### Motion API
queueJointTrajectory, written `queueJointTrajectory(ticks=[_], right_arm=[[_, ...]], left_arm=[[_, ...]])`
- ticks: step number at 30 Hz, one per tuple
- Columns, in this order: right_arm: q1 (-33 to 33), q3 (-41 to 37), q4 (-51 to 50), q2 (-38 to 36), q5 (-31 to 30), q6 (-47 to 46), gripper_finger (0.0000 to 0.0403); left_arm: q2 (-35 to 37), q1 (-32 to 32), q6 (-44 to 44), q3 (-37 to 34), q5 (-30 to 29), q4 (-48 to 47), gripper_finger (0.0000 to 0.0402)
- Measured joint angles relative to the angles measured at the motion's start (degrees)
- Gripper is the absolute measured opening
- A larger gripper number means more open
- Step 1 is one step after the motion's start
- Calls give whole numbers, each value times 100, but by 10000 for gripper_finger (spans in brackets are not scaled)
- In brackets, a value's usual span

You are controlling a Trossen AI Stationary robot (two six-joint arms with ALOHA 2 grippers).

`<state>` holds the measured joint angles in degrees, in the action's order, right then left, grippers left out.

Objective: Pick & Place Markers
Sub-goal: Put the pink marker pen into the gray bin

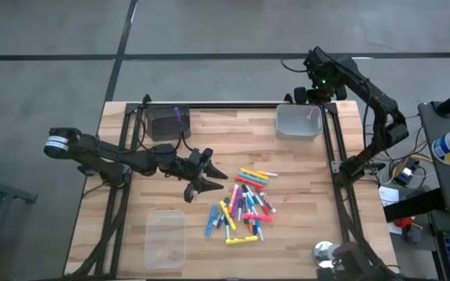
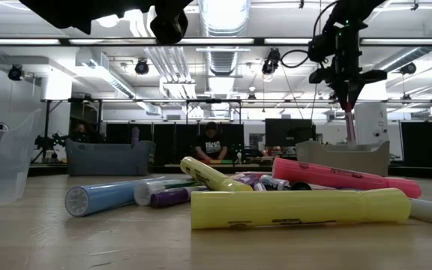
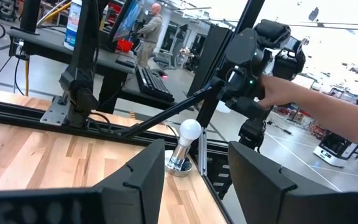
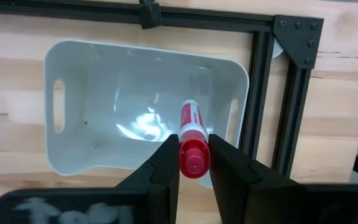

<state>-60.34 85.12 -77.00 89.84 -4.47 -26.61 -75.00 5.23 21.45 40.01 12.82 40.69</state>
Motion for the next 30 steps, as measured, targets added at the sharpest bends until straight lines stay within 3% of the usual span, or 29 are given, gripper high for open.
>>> queueJointTrajectory(ticks=[10, 30], right_arm=[[-14, -666, 705, -34, 9, 135, 68], [-259, -1058, 1364, -39, 297, 206, 68]], left_arm=[[0, 4, -1, 0, 4, -25, 170], [0, 17, -2, 0, 2, -61, 170]])
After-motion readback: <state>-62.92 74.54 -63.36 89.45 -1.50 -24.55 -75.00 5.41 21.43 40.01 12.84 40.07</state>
